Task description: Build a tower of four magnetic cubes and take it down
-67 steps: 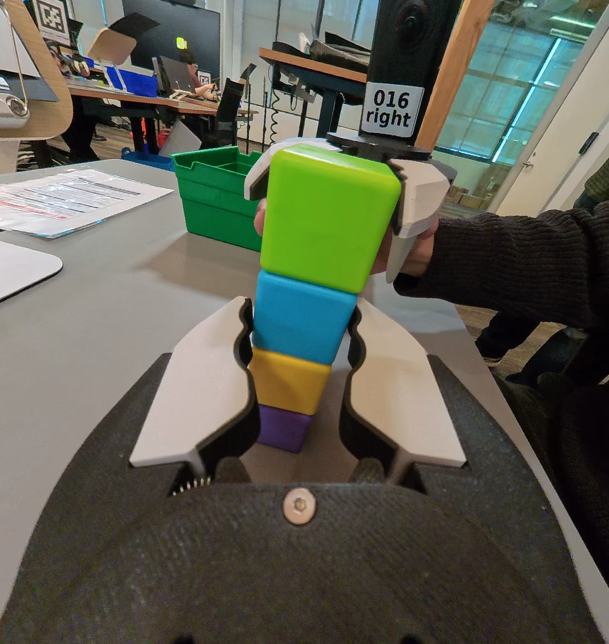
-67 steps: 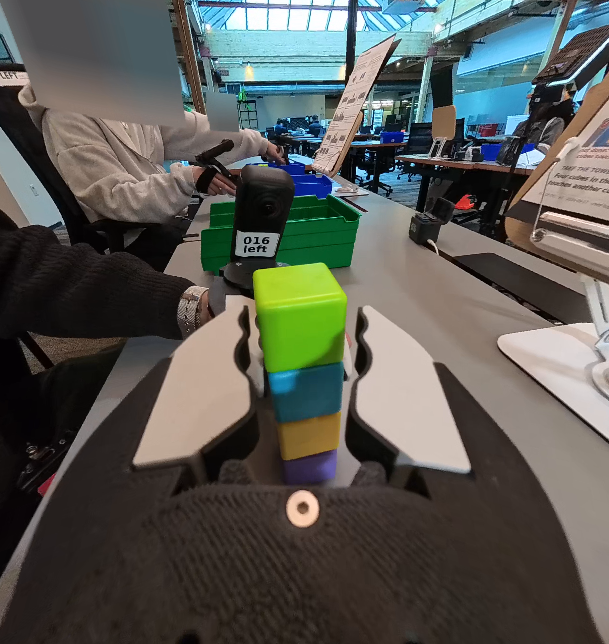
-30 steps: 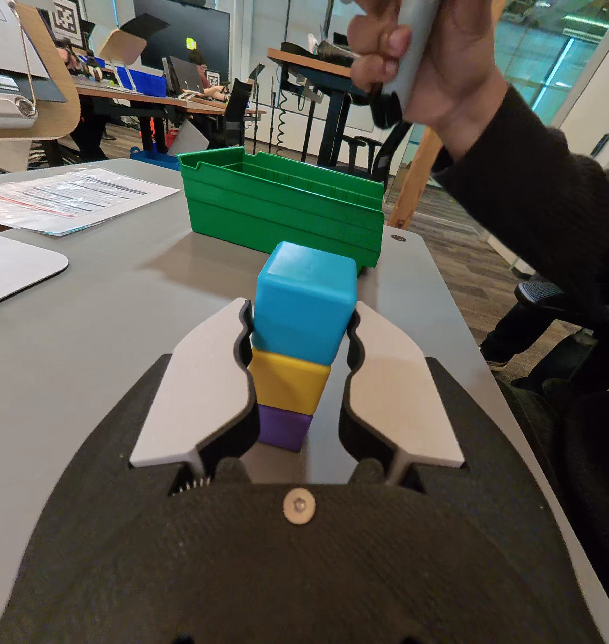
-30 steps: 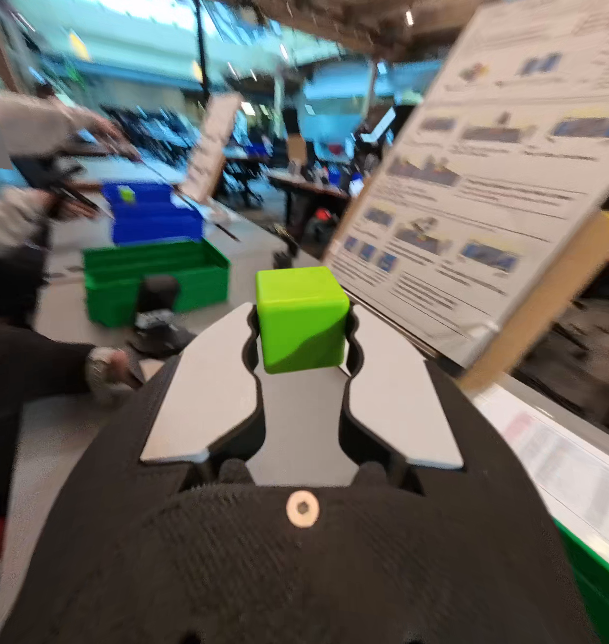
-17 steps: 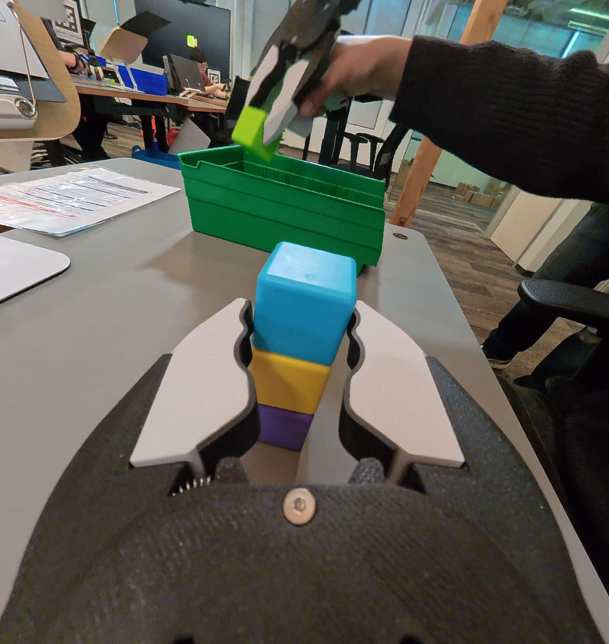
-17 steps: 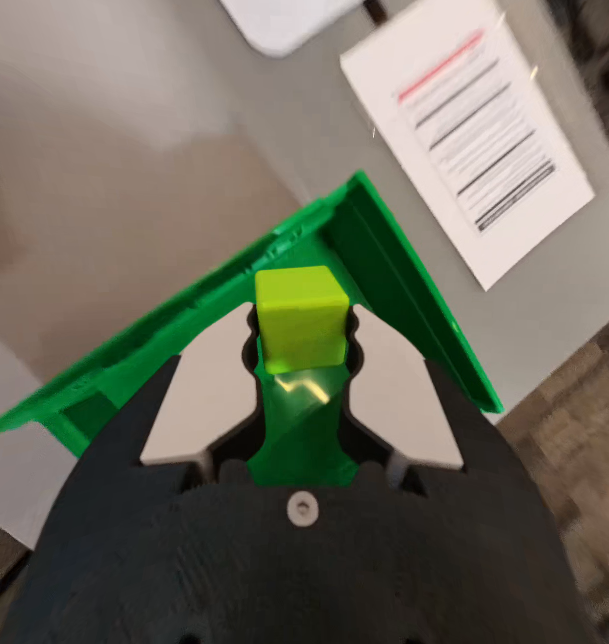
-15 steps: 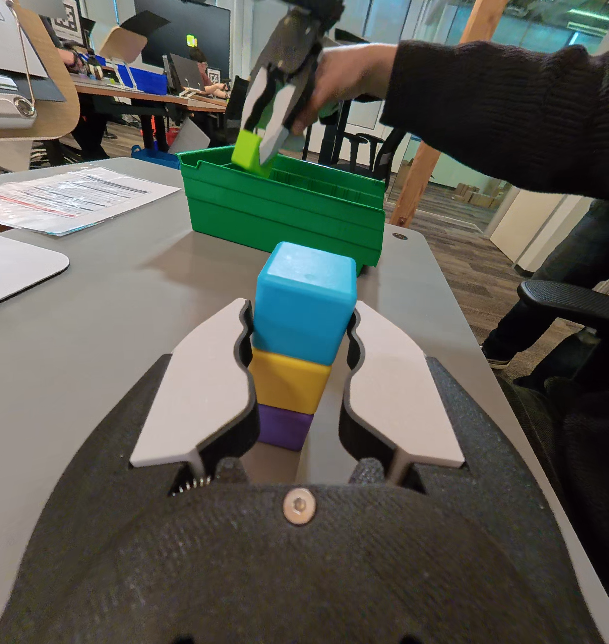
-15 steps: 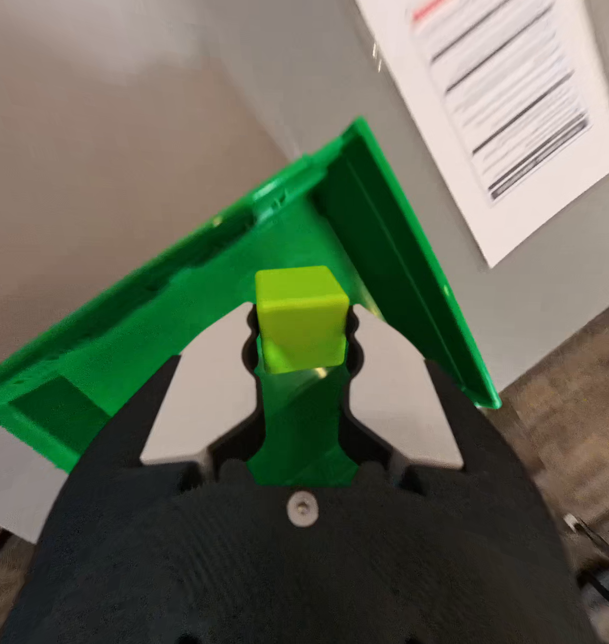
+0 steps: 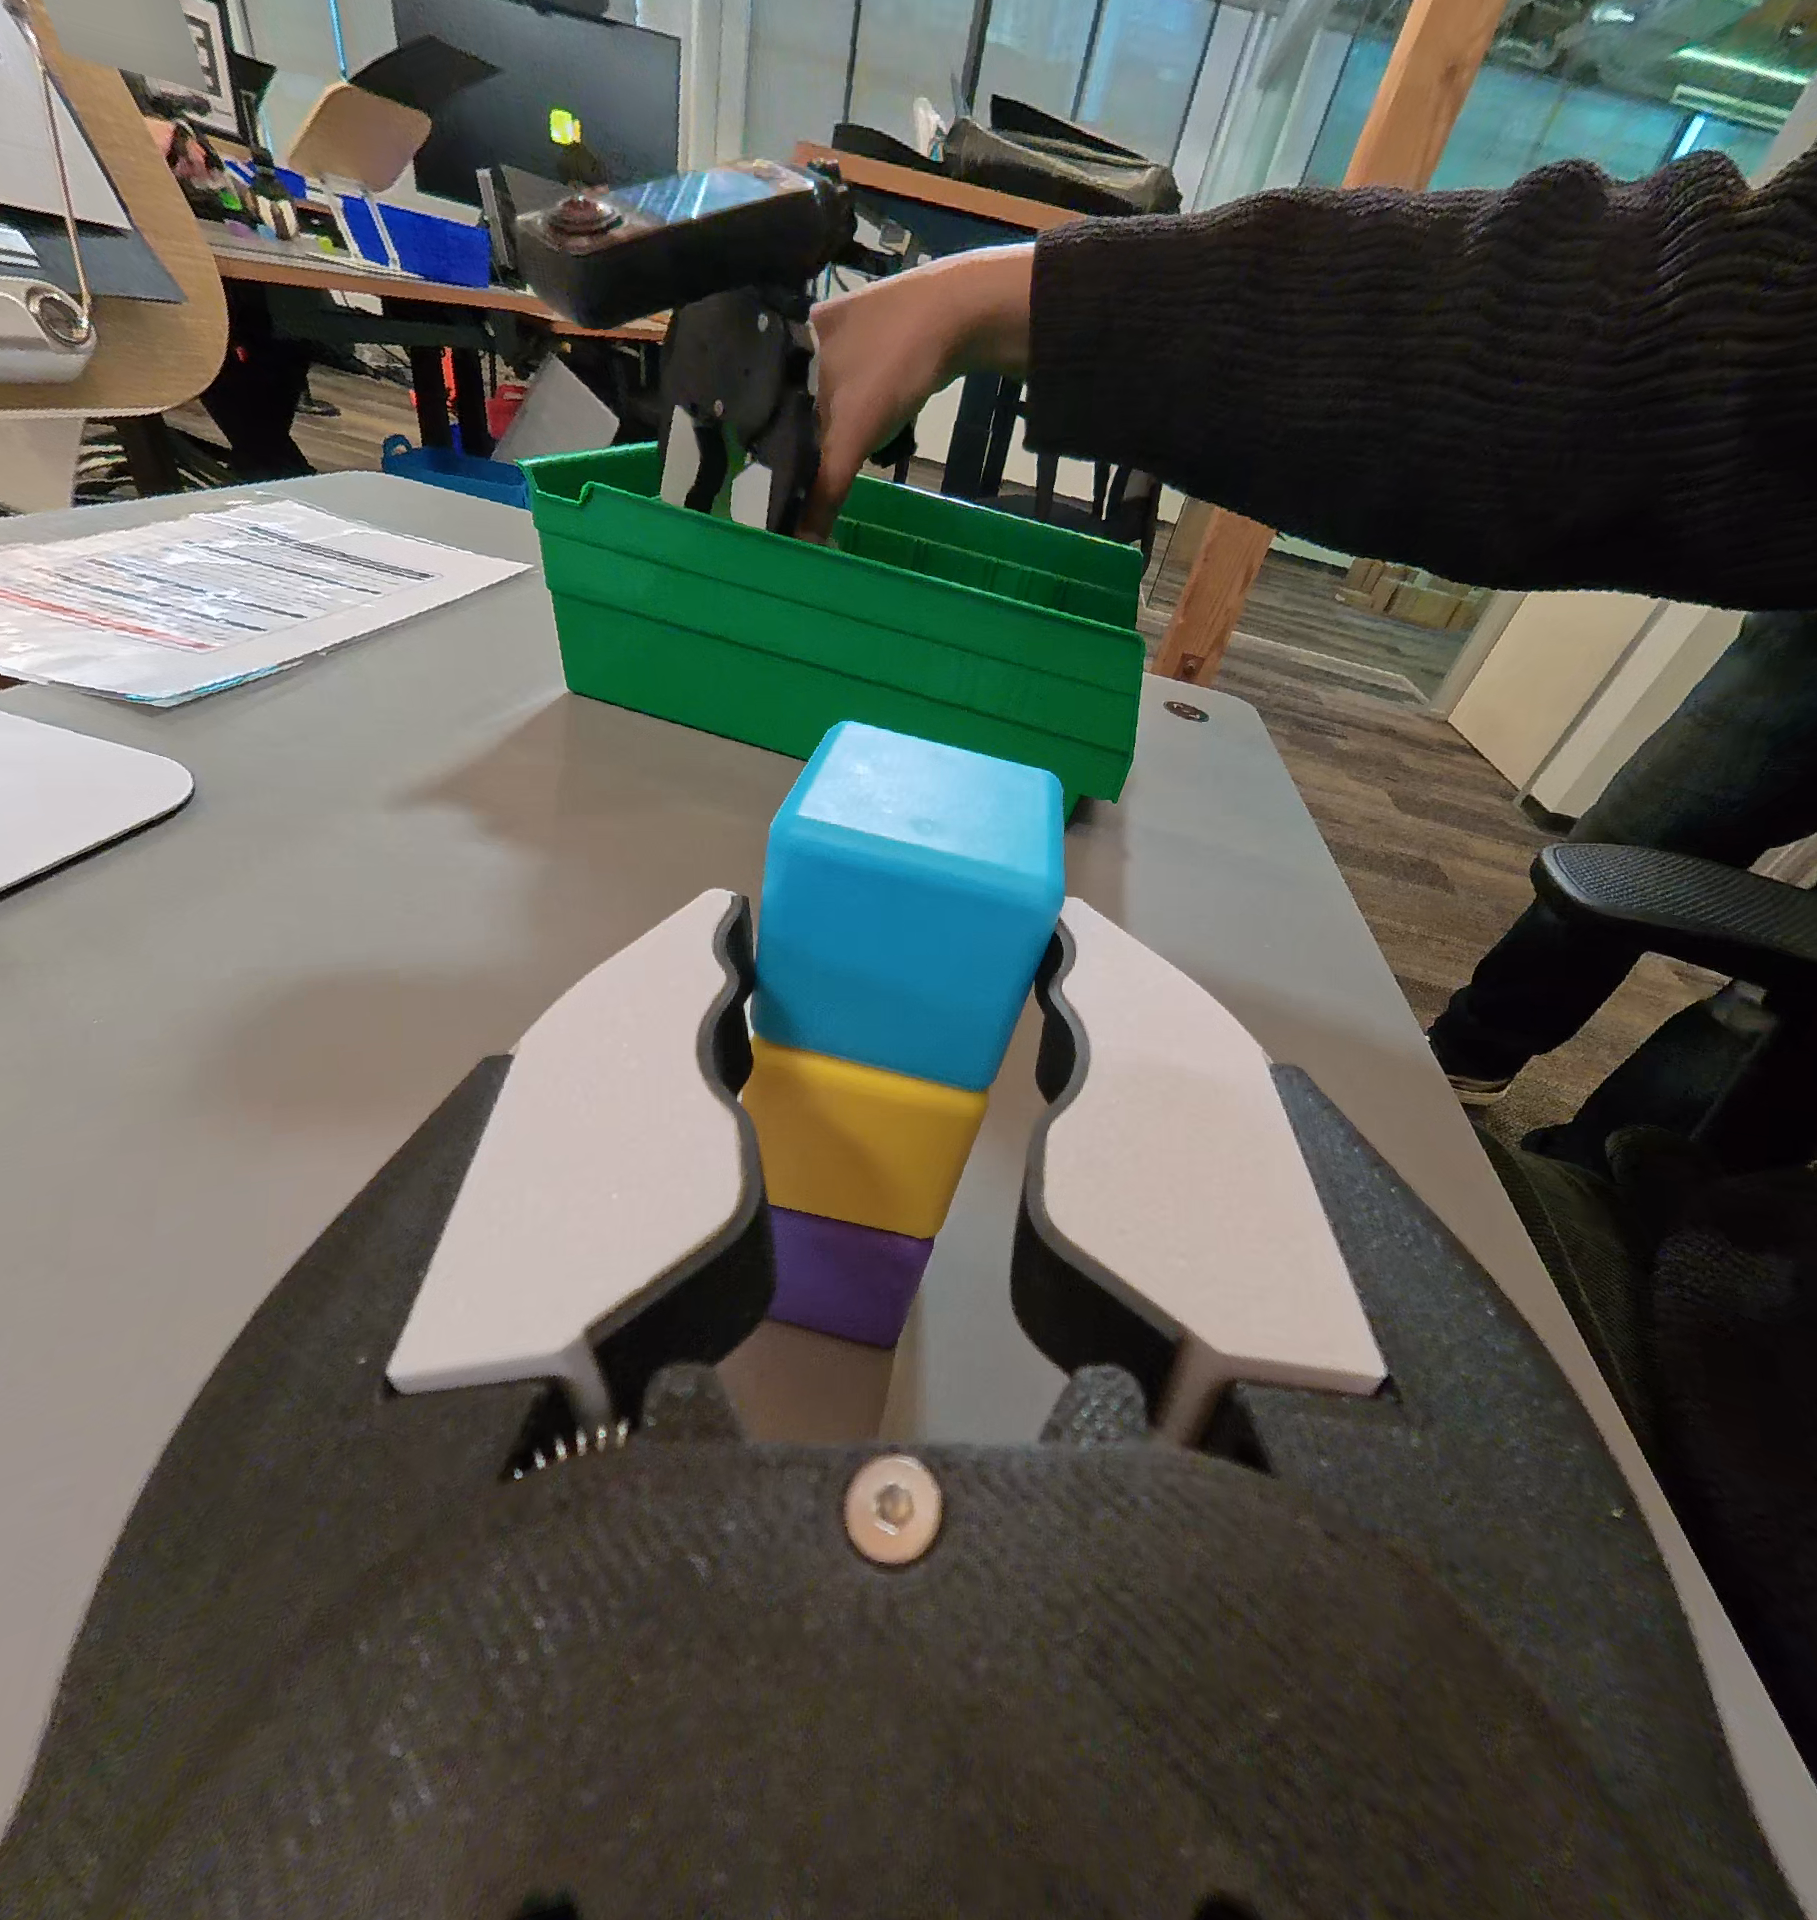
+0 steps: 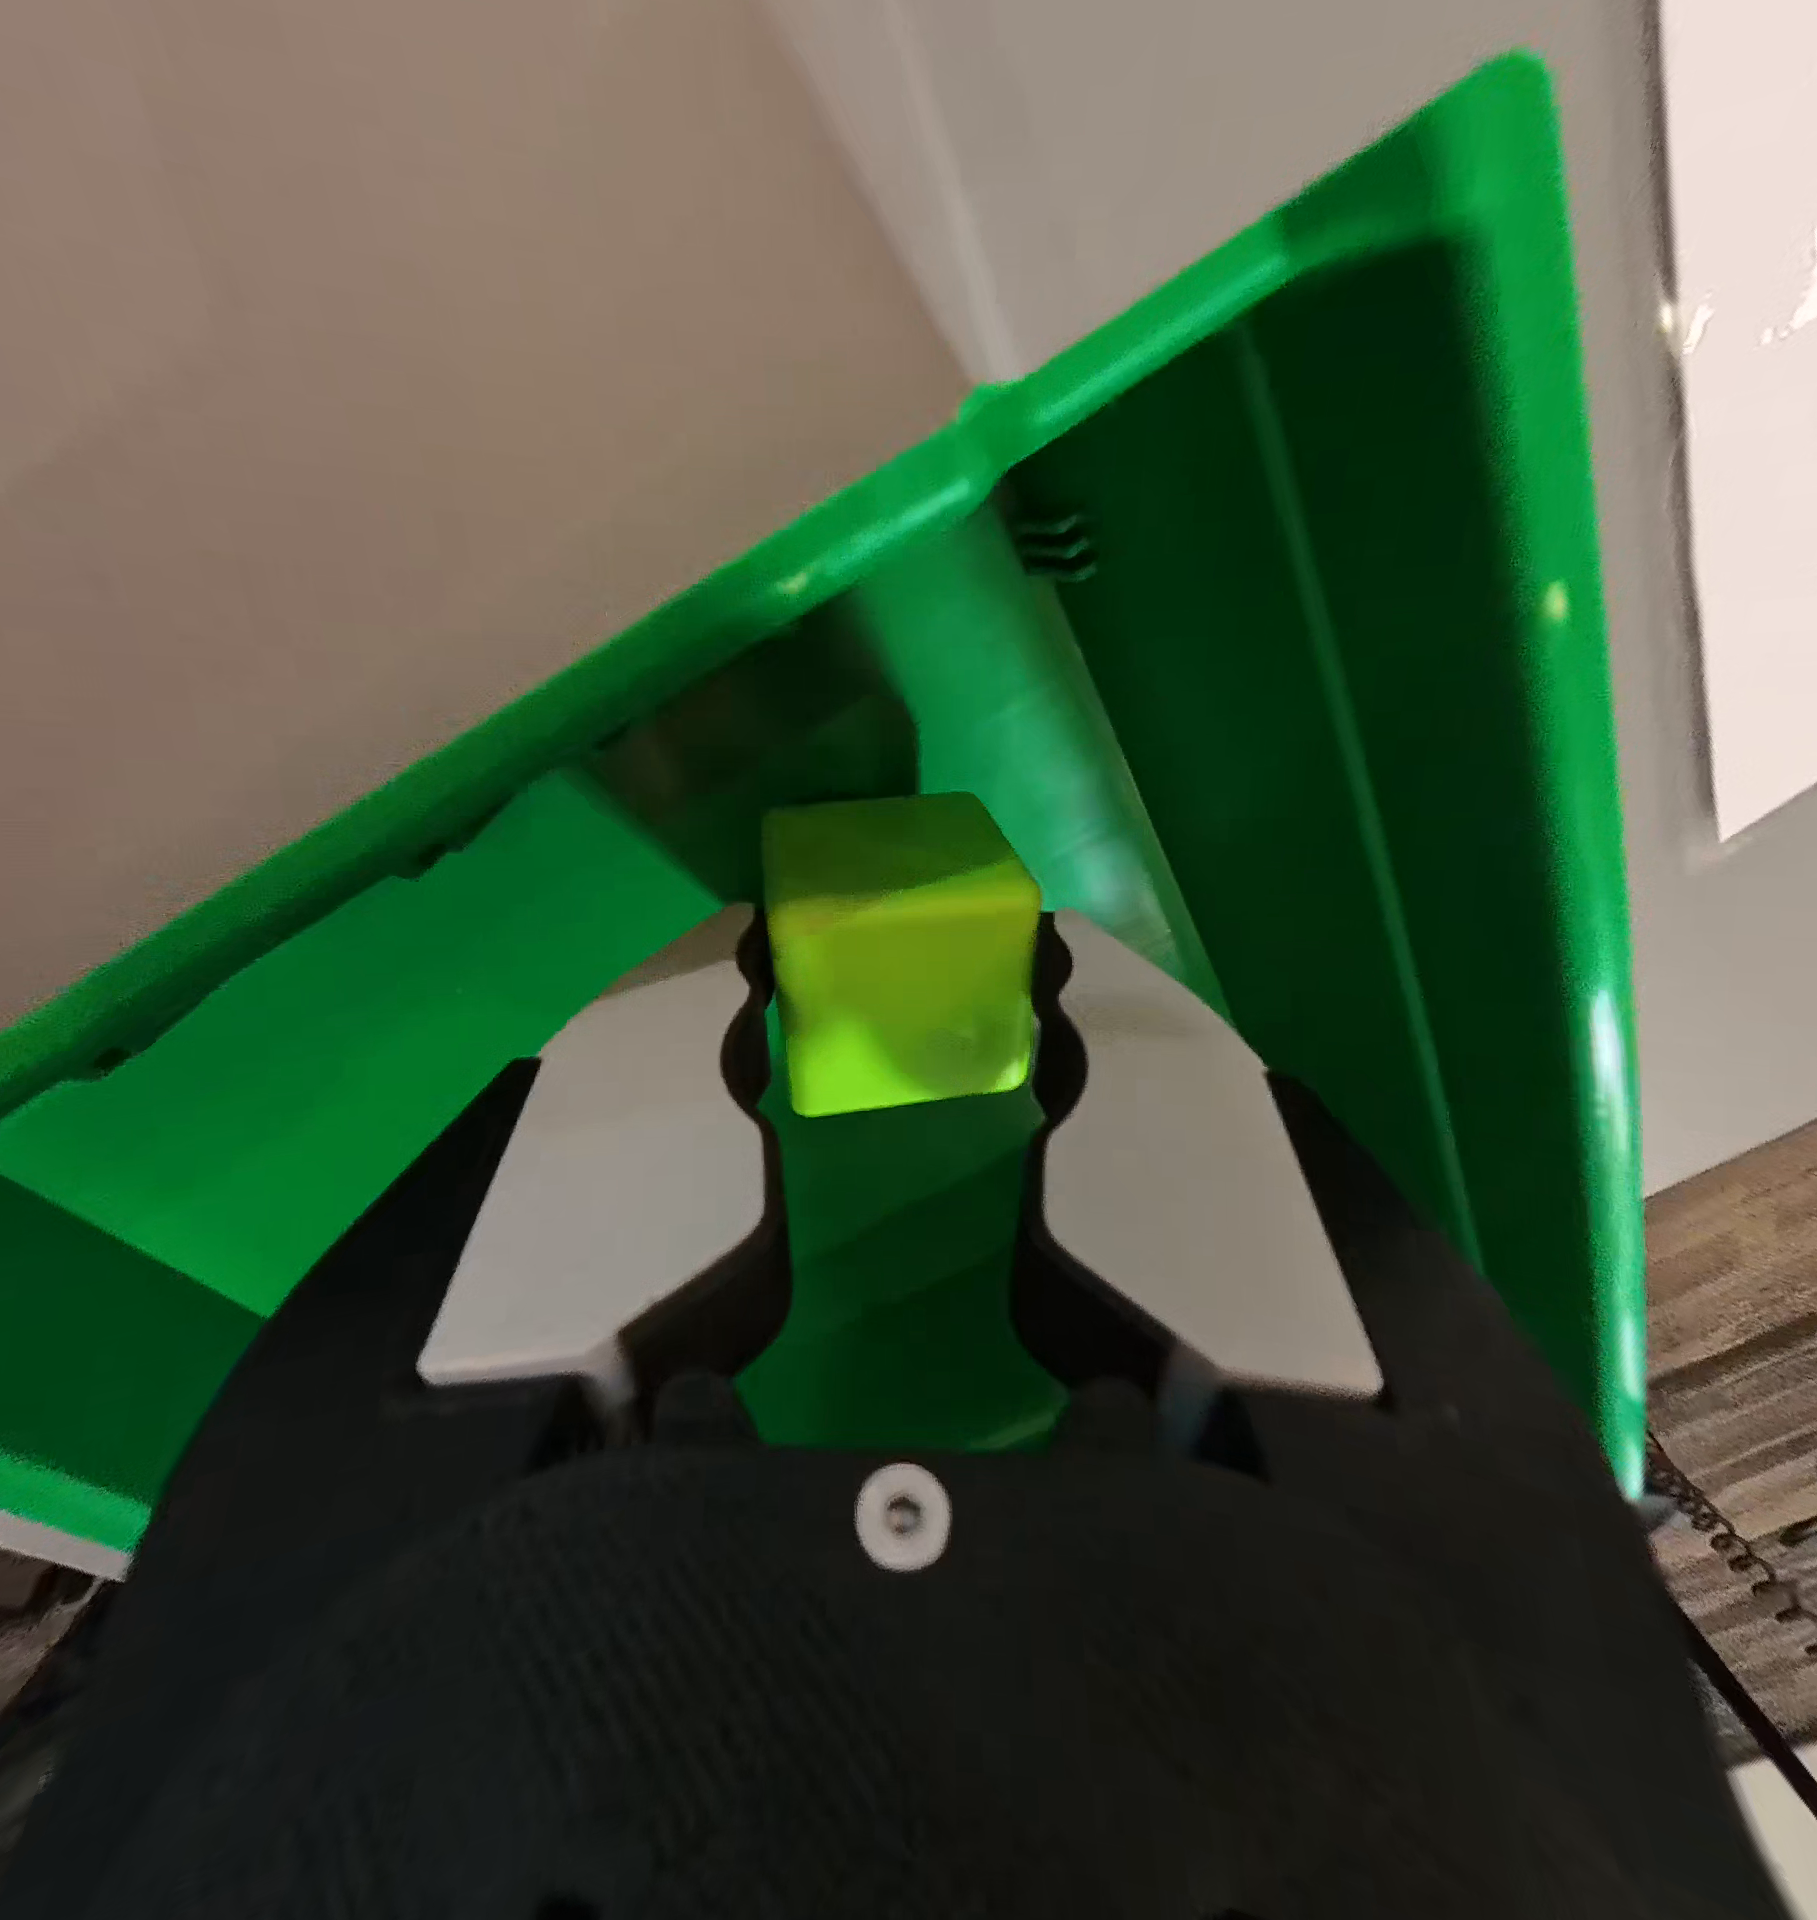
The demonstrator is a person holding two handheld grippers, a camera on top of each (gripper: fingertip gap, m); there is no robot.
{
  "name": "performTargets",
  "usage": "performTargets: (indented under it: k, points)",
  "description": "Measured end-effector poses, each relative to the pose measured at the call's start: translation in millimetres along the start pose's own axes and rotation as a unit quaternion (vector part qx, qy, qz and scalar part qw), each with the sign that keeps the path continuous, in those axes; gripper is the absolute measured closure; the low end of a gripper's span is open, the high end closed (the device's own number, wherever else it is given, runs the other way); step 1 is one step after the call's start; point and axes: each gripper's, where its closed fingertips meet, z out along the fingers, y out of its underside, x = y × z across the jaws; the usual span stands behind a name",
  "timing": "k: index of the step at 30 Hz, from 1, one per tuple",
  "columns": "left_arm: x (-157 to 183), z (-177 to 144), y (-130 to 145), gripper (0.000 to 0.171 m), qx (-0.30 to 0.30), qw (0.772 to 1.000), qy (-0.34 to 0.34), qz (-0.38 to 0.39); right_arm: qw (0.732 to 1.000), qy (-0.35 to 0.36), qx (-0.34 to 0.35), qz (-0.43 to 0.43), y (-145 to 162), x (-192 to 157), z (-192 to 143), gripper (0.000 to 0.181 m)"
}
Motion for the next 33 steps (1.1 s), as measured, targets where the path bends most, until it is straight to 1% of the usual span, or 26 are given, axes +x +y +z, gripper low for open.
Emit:
performTargets:
  k: [5,10,12,17,20,22,24,27,30,33]
  points:
    - [0.0,0.1,0.0,0.118,-0.001,1.000,-0.001,0.000,1.000,-0.009,-0.003,0.000,-4.0,-3.5,2.7,0.132]
    - [0.2,0.2,0.1,0.118,-0.003,1.000,-0.002,0.000,1.000,-0.006,0.004,0.009,-6.8,-1.1,0.5,0.124]
    - [0.4,0.3,0.0,0.118,-0.002,1.000,-0.002,0.000,1.000,-0.005,0.008,0.011,-7.2,-0.4,-1.9,0.124]
    - [0.3,0.3,-0.2,0.118,-0.001,1.000,-0.001,-0.002,1.000,0.002,0.016,0.010,-4.8,1.2,-11.6,0.122]
    - [0.3,0.3,-0.2,0.118,-0.001,1.000,-0.002,-0.003,0.999,0.007,0.047,0.020,-5.0,3.1,-26.5,0.120]
    - [1.2,0.4,-0.8,0.117,-0.002,1.000,0.000,-0.006,0.995,0.014,0.093,0.031,-8.7,2.6,-42.7,0.120]
    - [3.9,0.3,-2.2,0.111,-0.003,1.000,0.005,-0.007,0.985,0.036,0.167,0.034,-16.9,0.7,-67.0,0.122]
    - [7.2,-1.2,-6.8,0.098,0.003,1.000,0.008,-0.008,0.952,0.060,0.299,0.035,-30.5,-15.7,-117.7,0.126]
    - [7.3,-5.6,-11.3,0.089,0.002,1.000,0.004,-0.006,0.910,0.064,0.410,0.027,-40.3,-49.7,-171.7,0.124]
    - [4.7,-13.9,-8.6,0.087,-0.016,1.000,-0.007,0.012,0.862,0.038,0.505,0.011,-53.7,-105.4,-217.3,0.118]
